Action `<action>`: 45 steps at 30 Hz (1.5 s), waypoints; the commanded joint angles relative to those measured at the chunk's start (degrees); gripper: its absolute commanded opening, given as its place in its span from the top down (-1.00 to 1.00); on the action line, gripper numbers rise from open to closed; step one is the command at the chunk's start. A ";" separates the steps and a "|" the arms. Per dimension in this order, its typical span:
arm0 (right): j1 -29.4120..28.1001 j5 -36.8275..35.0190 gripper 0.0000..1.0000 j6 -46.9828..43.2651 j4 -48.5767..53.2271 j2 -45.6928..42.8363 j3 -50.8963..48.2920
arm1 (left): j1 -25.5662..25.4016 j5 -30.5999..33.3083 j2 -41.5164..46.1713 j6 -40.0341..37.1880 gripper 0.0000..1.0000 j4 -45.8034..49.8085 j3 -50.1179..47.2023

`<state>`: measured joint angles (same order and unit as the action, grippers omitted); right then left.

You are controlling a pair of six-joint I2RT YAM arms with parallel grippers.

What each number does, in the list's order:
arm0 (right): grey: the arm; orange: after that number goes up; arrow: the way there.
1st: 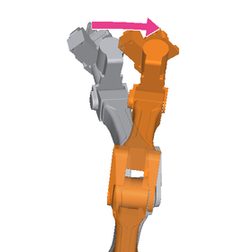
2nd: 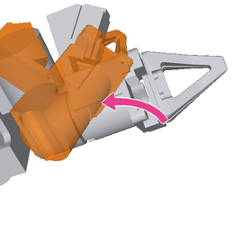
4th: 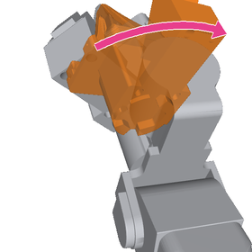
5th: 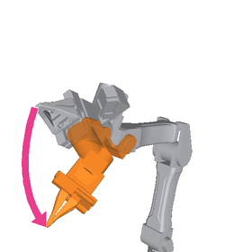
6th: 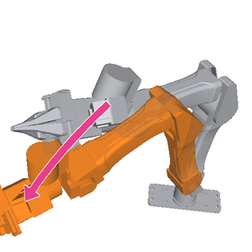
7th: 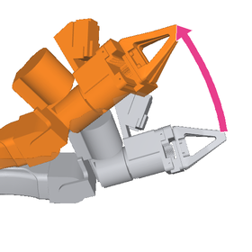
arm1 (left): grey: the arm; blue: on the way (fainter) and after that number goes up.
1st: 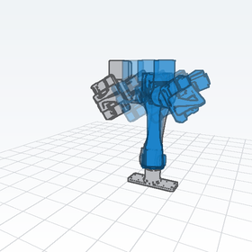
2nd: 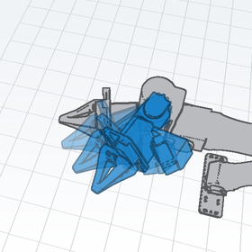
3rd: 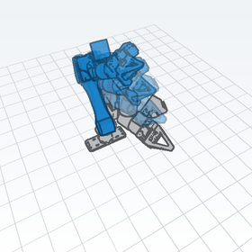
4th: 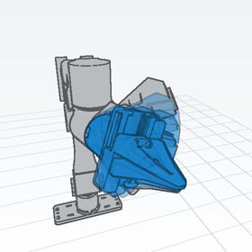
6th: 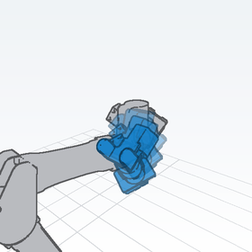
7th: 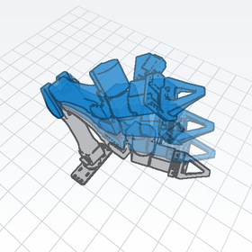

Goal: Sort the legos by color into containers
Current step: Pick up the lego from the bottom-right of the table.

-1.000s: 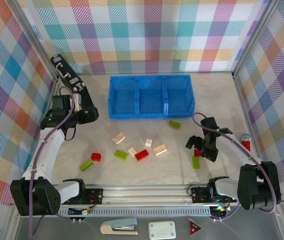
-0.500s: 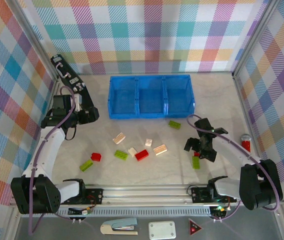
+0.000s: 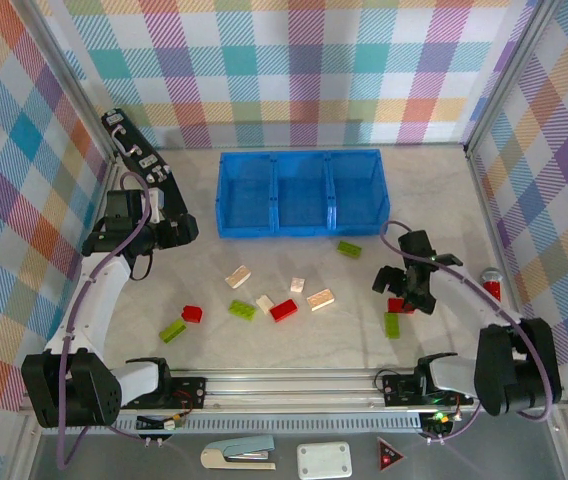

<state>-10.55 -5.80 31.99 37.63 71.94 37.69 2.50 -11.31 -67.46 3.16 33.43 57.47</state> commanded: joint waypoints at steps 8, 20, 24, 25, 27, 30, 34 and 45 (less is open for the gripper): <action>0.11 7.68 -0.98 -1.89 2.52 0.43 2.31 | 0.75 0.06 -0.88 -0.76 -1.00 2.17 -0.06; -5.51 4.51 -0.81 2.65 5.35 4.04 3.18 | 0.75 -1.08 -1.53 -0.51 -1.00 2.08 -0.06; -6.40 2.34 -0.77 5.31 6.19 5.45 3.84 | 0.75 -0.81 -1.35 -0.51 -1.00 2.12 -0.07; -6.65 1.65 -0.77 6.17 6.52 5.79 4.08 | 0.75 -0.82 -1.22 -0.49 -0.99 2.10 -0.07; -7.10 1.02 -0.74 7.14 6.80 6.44 4.48 | 0.75 -0.82 -1.36 -0.52 -1.00 2.08 -0.04; -7.56 0.48 -0.66 7.74 6.91 7.37 4.91 | 0.75 -0.90 -1.36 -0.52 -1.00 2.08 -0.07; -7.82 -0.56 -0.61 7.81 7.18 8.61 5.44 | 0.75 -0.48 -0.91 -0.52 -1.00 2.19 -0.10; -9.72 -2.60 -0.44 7.48 8.34 12.22 7.65 | 0.75 0.15 0.05 -0.67 -1.00 2.09 -0.48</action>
<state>-19.53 -7.07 38.63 44.12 83.11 43.70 2.50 -11.40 -68.88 3.16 34.44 57.47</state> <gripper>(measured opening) 0.724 0.998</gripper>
